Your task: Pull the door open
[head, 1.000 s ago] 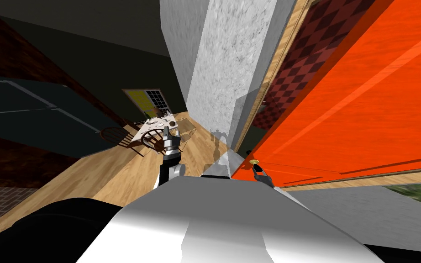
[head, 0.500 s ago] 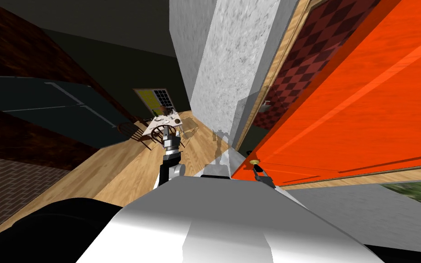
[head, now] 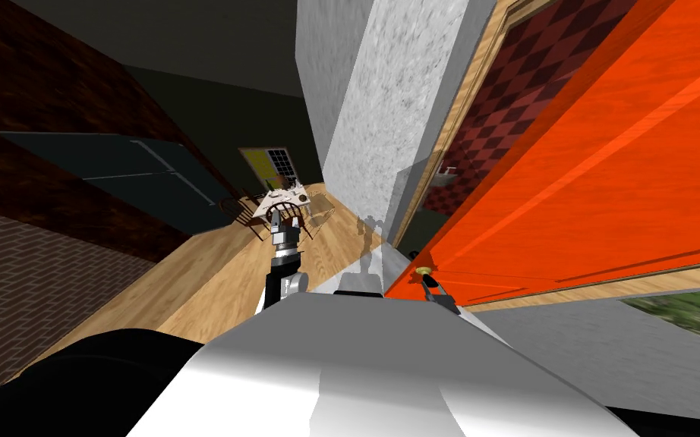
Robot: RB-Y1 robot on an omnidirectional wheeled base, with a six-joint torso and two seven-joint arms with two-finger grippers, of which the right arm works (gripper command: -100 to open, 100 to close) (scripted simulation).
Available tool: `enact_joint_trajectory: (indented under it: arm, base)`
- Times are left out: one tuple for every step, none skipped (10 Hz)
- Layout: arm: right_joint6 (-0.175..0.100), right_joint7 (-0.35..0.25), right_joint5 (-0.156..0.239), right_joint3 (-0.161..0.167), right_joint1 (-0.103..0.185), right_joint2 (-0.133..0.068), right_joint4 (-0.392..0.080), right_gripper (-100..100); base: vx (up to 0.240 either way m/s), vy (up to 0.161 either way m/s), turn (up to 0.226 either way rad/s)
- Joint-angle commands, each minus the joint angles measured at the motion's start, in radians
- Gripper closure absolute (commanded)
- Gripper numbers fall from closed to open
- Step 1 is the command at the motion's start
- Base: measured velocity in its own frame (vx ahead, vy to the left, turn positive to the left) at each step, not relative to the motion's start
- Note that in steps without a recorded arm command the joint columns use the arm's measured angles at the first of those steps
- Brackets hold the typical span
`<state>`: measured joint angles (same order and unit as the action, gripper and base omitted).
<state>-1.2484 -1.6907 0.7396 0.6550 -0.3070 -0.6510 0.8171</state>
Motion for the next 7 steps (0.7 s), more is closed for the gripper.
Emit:
enact_joint_trajectory:
  arm:
    - [-0.018,-0.012,-0.003,0.008,0.003,-0.004,-0.015,100]
    - [-0.007,-0.005,-0.002,0.006,0.001,-0.002,-0.005,100]
    - [-0.017,-0.016,-0.006,0.017,0.006,-0.003,-0.021,100]
    - [-0.023,-0.021,-0.008,0.021,0.009,-0.005,-0.028,100]
    - [-0.029,-0.026,-0.009,0.025,0.013,-0.006,-0.037,100]
    - [-0.036,-0.033,-0.011,0.03,0.017,-0.007,-0.046,100]
    - [-0.043,-0.039,-0.012,0.035,0.021,-0.009,-0.055,100]
  base:
    - [-0.196,-0.061,0.111]
    - [-0.08,-0.021,0.03]
    - [-0.131,-0.015,0.125]
    - [-0.189,-0.059,0.163]
    - [-0.204,-0.07,0.138]
    - [-0.198,-0.057,0.113]
    - [-0.204,-0.029,0.115]
